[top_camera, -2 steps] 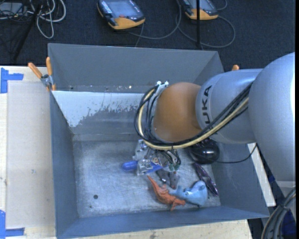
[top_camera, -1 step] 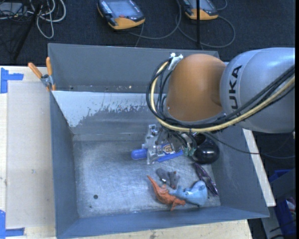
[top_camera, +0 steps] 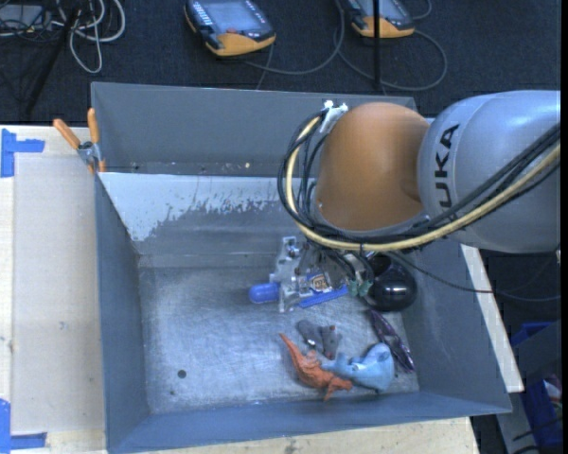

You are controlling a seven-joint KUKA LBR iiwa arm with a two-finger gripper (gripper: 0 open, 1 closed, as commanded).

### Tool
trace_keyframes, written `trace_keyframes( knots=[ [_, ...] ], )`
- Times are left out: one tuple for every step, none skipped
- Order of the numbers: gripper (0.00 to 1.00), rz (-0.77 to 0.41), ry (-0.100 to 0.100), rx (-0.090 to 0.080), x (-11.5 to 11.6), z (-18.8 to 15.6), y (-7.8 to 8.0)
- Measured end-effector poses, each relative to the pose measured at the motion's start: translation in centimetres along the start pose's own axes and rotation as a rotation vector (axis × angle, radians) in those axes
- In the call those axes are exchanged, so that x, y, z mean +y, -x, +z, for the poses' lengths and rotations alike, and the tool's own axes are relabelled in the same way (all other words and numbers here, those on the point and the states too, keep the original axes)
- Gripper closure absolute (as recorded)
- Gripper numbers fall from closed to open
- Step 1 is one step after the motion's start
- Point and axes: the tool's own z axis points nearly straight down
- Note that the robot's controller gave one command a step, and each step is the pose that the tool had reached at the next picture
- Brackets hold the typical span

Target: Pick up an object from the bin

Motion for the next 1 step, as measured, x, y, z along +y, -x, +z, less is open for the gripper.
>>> trace_keyframes(
  knots=[
    [1.00,-0.015,0.000,0.001,0.57,-2.63,-0.27]
  ],
)
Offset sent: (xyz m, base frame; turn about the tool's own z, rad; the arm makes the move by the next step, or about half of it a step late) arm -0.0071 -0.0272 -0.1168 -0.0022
